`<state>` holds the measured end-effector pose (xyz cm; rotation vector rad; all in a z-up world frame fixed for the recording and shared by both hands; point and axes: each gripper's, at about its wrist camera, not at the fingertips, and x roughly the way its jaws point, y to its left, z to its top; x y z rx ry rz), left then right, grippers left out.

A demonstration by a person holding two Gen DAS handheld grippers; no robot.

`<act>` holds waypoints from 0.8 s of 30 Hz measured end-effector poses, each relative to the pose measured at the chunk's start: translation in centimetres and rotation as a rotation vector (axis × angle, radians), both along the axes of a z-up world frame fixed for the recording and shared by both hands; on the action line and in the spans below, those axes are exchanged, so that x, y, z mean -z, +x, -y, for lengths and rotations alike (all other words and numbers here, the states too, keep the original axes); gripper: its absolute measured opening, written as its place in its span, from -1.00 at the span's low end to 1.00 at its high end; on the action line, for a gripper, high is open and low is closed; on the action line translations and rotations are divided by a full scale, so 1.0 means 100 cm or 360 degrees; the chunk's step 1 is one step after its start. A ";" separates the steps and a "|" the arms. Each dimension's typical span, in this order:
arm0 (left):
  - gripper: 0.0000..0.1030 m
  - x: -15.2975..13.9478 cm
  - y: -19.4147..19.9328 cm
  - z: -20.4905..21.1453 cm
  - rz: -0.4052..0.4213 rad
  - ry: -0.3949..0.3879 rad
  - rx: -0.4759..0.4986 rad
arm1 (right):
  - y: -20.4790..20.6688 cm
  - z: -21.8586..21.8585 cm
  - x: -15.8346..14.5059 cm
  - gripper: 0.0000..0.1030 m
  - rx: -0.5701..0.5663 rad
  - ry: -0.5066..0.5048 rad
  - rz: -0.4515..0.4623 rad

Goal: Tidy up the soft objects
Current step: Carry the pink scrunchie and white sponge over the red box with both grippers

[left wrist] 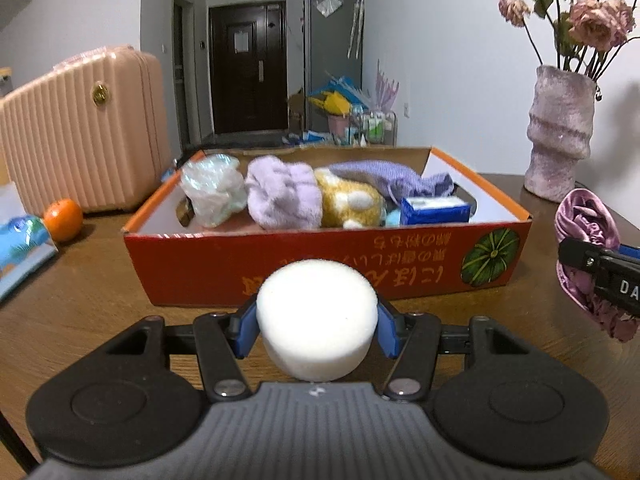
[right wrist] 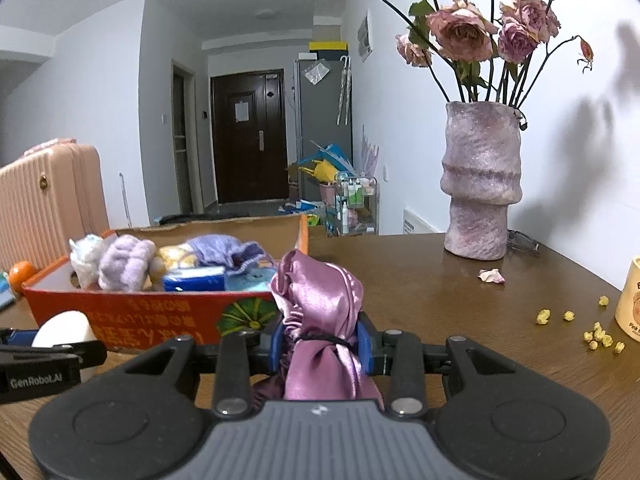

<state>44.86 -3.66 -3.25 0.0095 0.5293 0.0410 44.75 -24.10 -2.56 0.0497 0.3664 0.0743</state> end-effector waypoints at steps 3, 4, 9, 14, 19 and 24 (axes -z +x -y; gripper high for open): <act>0.13 -0.006 -0.007 -0.004 0.0048 -0.0009 -0.0015 | -0.003 -0.007 -0.004 -0.32 0.0003 0.0016 0.0038; 0.13 -0.008 -0.009 -0.007 0.0064 -0.0018 -0.0024 | -0.004 -0.009 -0.006 -0.32 0.0005 0.0025 0.0051; 0.13 -0.023 -0.018 -0.020 0.0151 -0.0059 -0.0065 | -0.007 -0.023 -0.014 -0.32 -0.0008 0.0065 0.0112; 0.13 -0.034 -0.018 -0.032 0.0197 -0.0118 -0.0097 | -0.013 -0.040 -0.019 -0.32 -0.0052 0.0045 0.0183; 0.13 -0.043 -0.017 -0.040 0.0245 -0.0143 -0.0110 | -0.012 -0.057 -0.021 -0.32 -0.0083 0.0012 0.0222; 0.13 -0.050 -0.012 -0.046 0.0296 -0.0159 -0.0139 | -0.007 -0.071 -0.021 -0.32 -0.0110 -0.0005 0.0247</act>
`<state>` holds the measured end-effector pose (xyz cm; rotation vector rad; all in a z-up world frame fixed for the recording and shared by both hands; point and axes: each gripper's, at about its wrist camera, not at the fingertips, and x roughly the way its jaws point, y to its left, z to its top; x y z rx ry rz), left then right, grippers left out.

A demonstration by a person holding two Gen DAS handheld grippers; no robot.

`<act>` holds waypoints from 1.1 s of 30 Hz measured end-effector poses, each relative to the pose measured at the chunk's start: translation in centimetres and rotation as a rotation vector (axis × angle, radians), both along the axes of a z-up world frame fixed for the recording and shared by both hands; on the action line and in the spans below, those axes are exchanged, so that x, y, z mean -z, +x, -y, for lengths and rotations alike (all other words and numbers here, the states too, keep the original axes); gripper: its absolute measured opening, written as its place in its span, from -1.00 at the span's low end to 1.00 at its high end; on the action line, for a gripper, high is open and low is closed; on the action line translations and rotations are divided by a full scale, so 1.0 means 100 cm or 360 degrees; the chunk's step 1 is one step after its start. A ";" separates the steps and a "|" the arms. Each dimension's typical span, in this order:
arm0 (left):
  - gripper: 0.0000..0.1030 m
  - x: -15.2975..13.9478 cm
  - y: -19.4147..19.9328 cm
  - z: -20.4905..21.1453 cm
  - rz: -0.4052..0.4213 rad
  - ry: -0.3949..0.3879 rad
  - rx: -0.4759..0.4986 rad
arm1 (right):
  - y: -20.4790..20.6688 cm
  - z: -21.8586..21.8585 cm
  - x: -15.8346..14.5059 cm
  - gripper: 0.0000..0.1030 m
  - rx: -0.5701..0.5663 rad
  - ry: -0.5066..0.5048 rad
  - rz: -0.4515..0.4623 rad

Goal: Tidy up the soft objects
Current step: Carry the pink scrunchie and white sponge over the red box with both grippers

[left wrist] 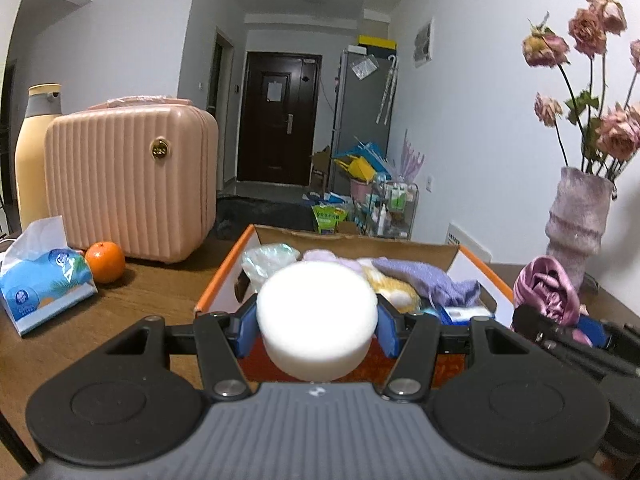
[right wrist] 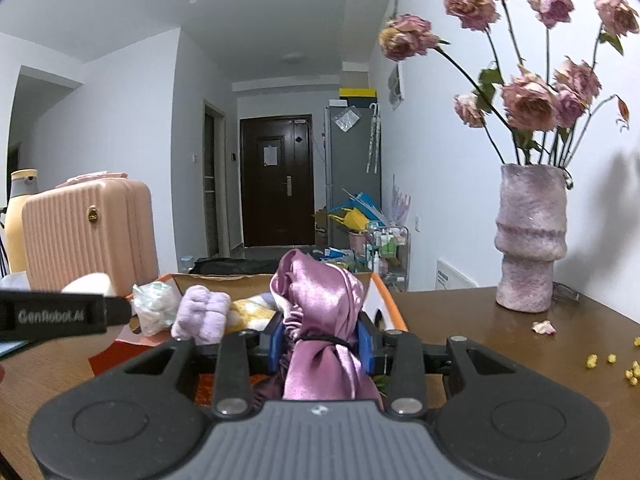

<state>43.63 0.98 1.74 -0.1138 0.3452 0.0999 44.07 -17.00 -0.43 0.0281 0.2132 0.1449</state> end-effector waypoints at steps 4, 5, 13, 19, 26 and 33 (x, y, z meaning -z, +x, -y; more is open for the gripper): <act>0.13 -0.002 0.009 -0.004 0.0017 -0.0018 -0.0013 | 0.008 -0.011 -0.001 -0.32 -0.0021 -0.0008 0.0018; 0.13 -0.003 0.012 -0.005 0.0022 -0.0019 -0.0016 | 0.012 -0.013 -0.001 -0.32 -0.0024 -0.0009 0.0022; 0.13 -0.007 0.037 -0.015 0.0054 -0.0024 -0.0045 | 0.039 -0.031 0.000 -0.32 -0.0059 -0.0030 0.0044; 0.13 -0.006 0.061 -0.023 0.0052 -0.0035 -0.0069 | 0.060 -0.040 0.001 -0.32 -0.0080 -0.0051 0.0051; 0.13 -0.005 0.087 -0.030 0.0054 -0.0037 -0.0088 | 0.092 -0.047 0.004 -0.31 -0.0094 -0.0064 0.0038; 0.13 -0.003 0.113 -0.035 0.0049 -0.0018 -0.0103 | 0.119 -0.052 0.006 -0.31 -0.0100 -0.0074 0.0027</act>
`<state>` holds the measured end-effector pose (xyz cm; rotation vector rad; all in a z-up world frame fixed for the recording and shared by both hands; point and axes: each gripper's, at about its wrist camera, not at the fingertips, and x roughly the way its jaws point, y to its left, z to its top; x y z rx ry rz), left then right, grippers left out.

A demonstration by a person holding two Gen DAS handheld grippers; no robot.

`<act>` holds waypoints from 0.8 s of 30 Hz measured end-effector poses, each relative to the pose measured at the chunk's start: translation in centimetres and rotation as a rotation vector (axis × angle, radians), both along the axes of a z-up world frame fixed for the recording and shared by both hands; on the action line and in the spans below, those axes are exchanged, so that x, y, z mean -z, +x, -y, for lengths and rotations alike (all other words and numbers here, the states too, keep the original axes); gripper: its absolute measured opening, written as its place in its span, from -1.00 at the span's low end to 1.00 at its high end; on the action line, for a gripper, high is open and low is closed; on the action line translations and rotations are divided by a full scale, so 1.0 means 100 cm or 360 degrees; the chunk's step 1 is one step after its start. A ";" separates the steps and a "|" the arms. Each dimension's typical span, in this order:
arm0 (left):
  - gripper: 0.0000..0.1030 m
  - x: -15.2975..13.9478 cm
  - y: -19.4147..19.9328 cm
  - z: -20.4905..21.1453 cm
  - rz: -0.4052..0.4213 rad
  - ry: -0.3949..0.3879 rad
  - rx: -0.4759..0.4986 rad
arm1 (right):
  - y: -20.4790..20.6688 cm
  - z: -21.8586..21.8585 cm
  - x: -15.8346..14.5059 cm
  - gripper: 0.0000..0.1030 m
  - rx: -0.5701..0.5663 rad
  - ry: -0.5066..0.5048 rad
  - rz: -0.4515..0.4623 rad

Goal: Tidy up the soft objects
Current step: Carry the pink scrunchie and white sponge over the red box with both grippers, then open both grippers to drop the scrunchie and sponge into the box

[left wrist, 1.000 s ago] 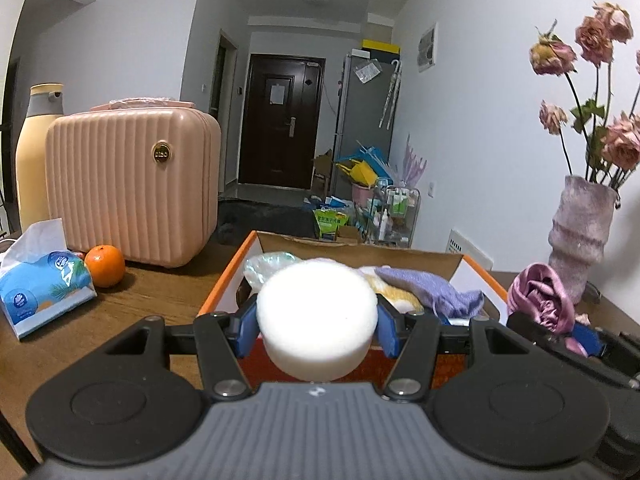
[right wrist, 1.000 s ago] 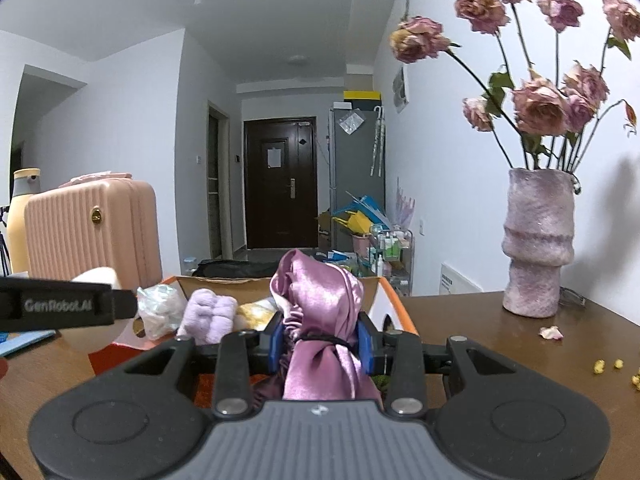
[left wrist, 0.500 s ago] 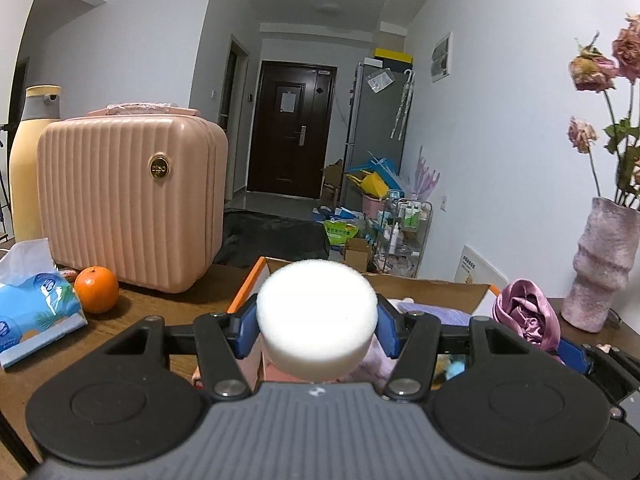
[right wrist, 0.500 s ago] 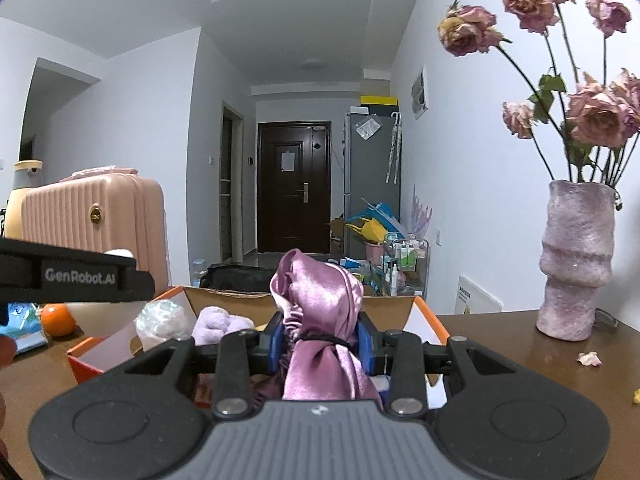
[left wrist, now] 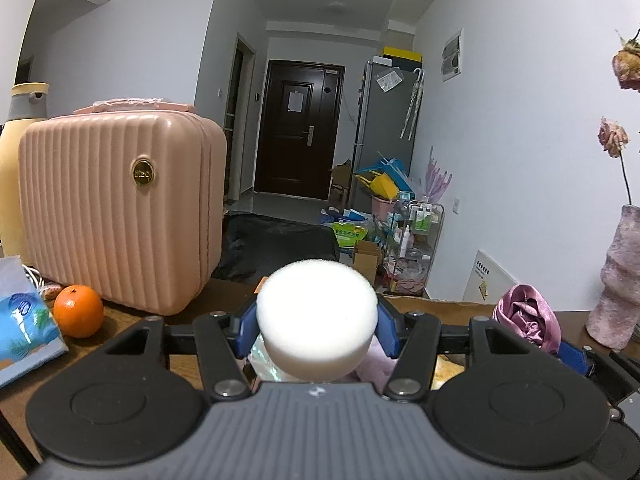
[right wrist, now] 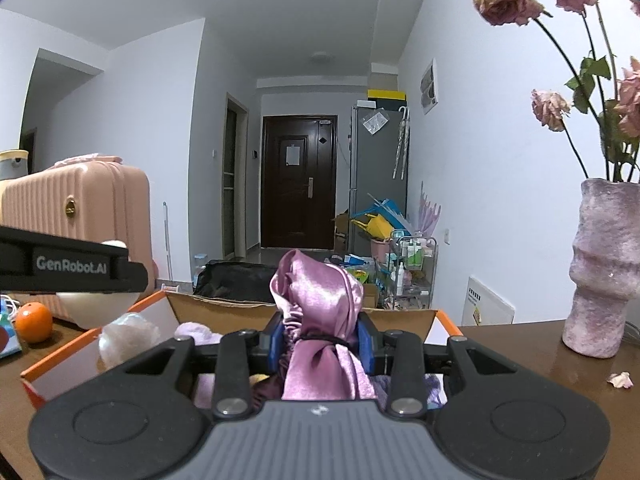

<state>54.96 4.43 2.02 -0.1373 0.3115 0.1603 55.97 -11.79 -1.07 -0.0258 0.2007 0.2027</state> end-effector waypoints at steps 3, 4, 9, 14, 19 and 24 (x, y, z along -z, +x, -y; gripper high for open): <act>0.13 0.002 0.010 0.000 -0.0001 0.0018 -0.0001 | 0.009 -0.003 0.000 -0.31 -0.0002 -0.0004 -0.0004; 0.13 0.002 0.012 0.000 0.0001 0.0026 -0.0003 | 0.013 -0.002 0.000 -0.31 -0.0002 -0.0004 -0.0007; 0.13 0.003 0.026 0.002 0.0012 0.0065 0.0008 | 0.023 -0.003 0.003 -0.31 0.0005 0.0001 -0.0025; 0.13 0.008 0.037 0.008 0.0007 0.0111 0.0040 | 0.031 -0.007 0.005 -0.31 0.0010 -0.0001 -0.0049; 0.17 0.012 0.042 0.005 -0.0020 0.0112 0.0029 | 0.033 -0.008 0.007 -0.21 -0.0004 -0.0008 -0.0081; 0.85 0.011 0.037 0.002 0.0019 0.0114 -0.0039 | 0.032 -0.003 0.008 -0.04 -0.0007 0.0001 -0.0108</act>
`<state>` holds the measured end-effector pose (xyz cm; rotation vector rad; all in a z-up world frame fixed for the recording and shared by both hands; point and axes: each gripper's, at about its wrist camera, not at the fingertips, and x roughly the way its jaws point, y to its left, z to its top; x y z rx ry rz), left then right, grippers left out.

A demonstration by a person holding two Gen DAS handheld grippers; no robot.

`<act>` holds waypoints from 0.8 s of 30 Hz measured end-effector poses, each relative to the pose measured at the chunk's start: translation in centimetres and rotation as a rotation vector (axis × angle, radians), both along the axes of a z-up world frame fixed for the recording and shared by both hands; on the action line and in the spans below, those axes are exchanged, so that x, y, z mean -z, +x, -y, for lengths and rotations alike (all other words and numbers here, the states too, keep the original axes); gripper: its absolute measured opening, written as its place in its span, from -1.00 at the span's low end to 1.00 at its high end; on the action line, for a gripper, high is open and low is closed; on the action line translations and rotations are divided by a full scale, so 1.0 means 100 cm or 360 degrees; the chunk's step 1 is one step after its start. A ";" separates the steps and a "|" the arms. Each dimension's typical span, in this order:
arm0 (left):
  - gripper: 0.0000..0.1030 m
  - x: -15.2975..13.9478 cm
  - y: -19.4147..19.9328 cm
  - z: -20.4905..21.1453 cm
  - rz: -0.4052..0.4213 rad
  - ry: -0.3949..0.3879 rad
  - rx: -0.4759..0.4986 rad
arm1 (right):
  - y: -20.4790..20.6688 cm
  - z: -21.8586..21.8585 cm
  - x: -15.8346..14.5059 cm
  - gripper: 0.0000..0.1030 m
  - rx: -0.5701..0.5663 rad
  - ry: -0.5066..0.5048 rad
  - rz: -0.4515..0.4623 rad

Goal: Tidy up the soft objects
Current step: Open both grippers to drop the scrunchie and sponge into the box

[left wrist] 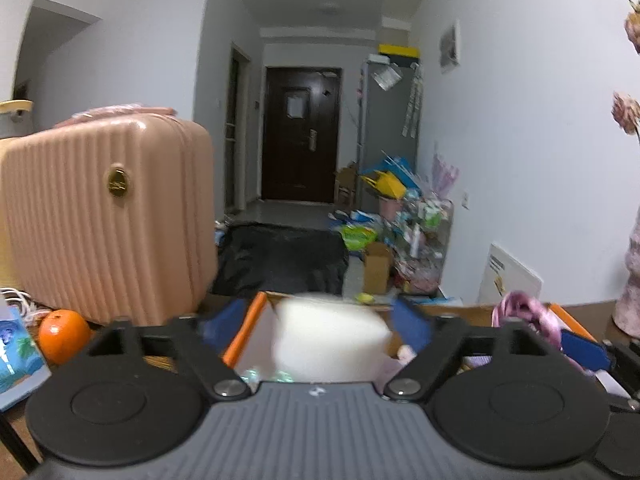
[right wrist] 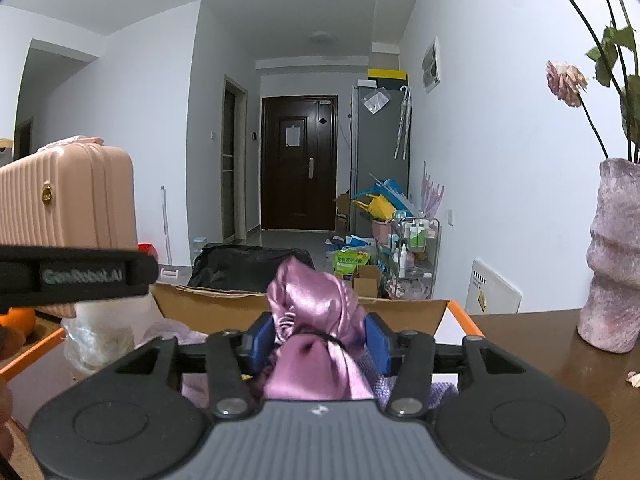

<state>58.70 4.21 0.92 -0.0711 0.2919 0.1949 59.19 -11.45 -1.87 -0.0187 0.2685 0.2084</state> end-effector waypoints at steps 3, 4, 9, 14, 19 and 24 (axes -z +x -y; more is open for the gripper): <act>1.00 -0.001 -0.004 -0.002 0.0022 -0.0019 -0.0037 | -0.001 0.005 -0.001 0.39 0.0003 0.0001 -0.0007; 1.00 -0.001 -0.004 -0.003 0.0023 -0.0019 -0.0049 | -0.002 0.008 -0.001 0.61 0.0015 0.0016 -0.0001; 1.00 -0.001 -0.004 -0.003 0.0024 -0.0002 -0.0078 | -0.011 0.019 -0.002 1.00 0.0049 0.0070 0.0067; 1.00 -0.001 -0.007 -0.004 0.0023 -0.0009 -0.0088 | -0.016 0.020 -0.003 1.00 0.0041 0.0060 0.0105; 1.00 -0.001 -0.019 -0.008 0.0024 -0.0010 -0.0105 | -0.031 0.019 -0.003 1.00 0.0039 0.0030 0.0153; 1.00 -0.002 -0.037 -0.011 0.0030 -0.0010 -0.0119 | -0.054 0.021 -0.004 1.00 0.0034 0.0016 0.0195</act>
